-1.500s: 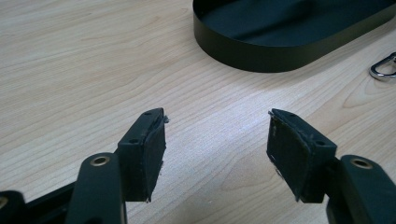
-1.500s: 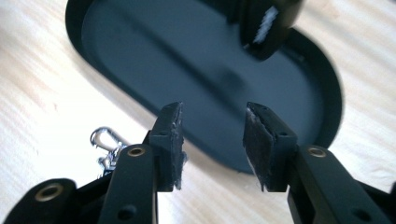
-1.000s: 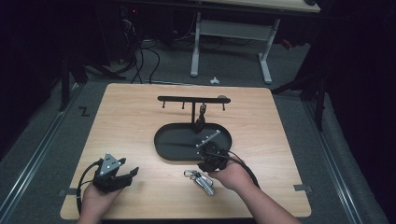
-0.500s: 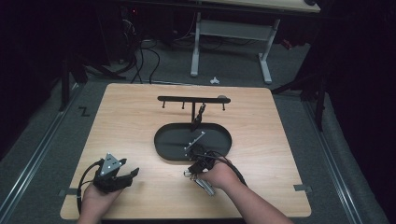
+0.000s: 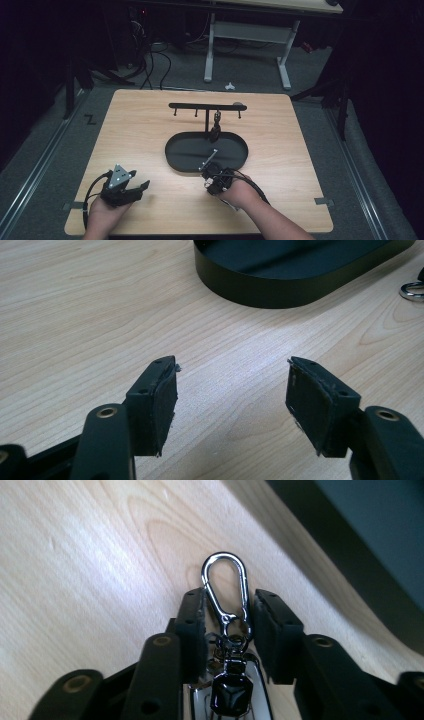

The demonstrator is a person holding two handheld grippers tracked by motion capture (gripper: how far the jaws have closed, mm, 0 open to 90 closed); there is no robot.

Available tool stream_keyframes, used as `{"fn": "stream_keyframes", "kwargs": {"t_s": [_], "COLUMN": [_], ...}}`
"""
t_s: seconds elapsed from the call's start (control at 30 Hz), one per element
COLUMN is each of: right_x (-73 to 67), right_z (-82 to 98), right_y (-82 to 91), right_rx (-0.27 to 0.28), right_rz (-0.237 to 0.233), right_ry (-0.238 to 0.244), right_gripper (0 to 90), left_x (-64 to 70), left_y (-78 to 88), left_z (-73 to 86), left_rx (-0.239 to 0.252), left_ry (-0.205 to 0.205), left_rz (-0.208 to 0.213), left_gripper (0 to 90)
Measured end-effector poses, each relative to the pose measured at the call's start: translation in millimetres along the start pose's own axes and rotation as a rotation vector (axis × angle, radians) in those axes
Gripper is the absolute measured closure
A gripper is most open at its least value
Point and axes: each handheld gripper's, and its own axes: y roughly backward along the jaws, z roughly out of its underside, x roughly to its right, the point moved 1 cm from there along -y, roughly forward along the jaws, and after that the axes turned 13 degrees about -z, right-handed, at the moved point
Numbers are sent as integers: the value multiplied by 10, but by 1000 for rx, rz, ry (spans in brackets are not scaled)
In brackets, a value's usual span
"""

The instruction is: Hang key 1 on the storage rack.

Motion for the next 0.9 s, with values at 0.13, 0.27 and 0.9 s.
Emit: {"fn": "stream_keyframes", "kwargs": {"t_s": [0.13,0.27,0.9], "right_x": [-19,-37,19], "right_z": [49,67,66], "right_y": [15,18,29], "right_rx": [-15,-20,-20], "right_rz": [5,26,-18], "right_ry": [35,63,18], "right_gripper": [743,816,771], "left_x": [4,8,8], "left_y": [-1,-5,-1], "left_z": [-1,-1,-4], "left_rx": [-1,-6,2], "left_ry": [-3,-10,-2], "left_rz": [1,5,6], "left_gripper": [377,376,375]}}
